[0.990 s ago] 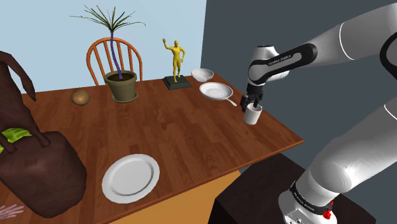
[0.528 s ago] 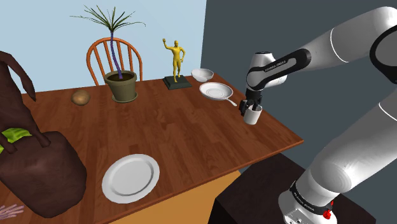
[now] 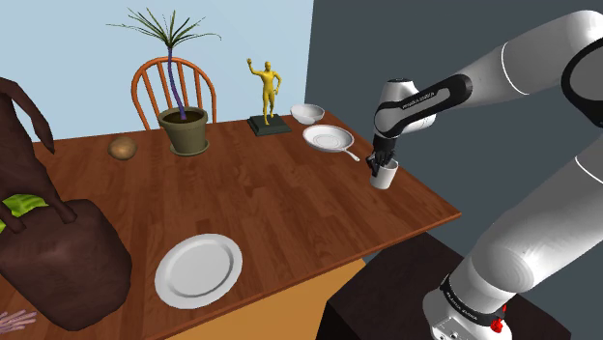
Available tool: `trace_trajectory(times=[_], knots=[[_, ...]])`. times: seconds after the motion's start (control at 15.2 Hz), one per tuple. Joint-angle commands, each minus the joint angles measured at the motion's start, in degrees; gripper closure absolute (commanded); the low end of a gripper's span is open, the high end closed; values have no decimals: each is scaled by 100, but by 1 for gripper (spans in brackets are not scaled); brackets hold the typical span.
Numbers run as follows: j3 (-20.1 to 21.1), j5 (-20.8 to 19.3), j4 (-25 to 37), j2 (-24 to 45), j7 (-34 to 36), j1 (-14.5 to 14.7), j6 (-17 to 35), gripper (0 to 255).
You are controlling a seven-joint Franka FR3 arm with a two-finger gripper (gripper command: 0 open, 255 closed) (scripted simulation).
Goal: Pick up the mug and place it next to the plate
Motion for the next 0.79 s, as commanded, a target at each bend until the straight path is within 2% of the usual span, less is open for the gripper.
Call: trace_trajectory(times=[0.0, 0.4, 0.73], knots=[[0, 0, 0, 0, 0, 0, 0, 255], [0, 0, 0, 1, 0, 0, 1, 255], [26, -28, 176, -248, 12, -1, -421, 255]])
